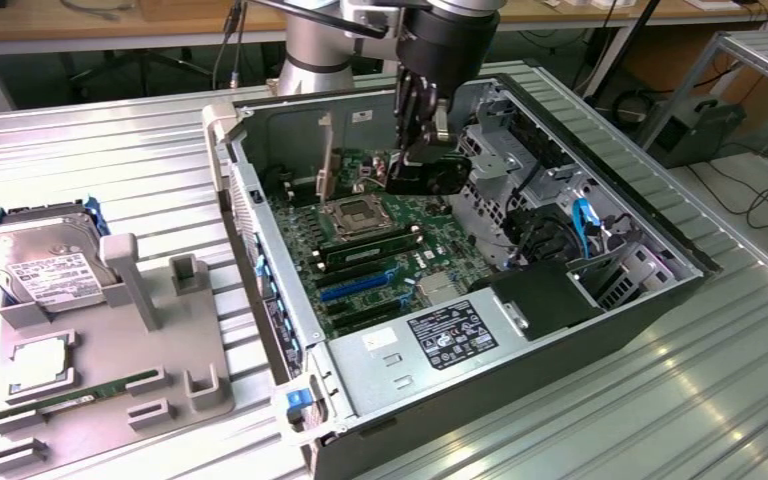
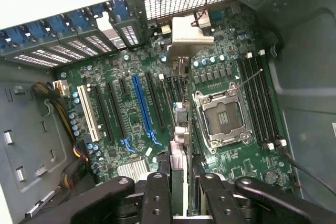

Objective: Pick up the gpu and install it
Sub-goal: 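Insert the gpu into the slot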

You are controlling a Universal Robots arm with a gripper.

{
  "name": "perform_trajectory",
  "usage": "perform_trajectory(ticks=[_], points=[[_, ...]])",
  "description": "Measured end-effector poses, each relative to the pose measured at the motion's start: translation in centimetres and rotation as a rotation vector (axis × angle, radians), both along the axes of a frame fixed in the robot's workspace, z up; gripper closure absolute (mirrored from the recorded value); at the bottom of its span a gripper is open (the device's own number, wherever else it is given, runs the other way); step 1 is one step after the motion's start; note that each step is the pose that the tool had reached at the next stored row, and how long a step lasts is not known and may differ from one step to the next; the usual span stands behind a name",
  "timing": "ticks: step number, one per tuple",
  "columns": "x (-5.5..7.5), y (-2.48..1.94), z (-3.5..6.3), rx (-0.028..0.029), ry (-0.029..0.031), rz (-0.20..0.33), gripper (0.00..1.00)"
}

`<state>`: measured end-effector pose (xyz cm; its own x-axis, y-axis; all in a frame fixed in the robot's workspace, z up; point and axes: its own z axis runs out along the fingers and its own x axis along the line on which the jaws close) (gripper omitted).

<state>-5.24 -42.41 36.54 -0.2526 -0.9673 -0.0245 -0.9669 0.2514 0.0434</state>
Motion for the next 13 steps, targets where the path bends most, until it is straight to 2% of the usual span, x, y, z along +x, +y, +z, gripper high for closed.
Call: perform_trajectory(ticks=[13], points=[[0.0, 0.0, 0.0, 0.0, 0.0, 0.083, 0.74]])
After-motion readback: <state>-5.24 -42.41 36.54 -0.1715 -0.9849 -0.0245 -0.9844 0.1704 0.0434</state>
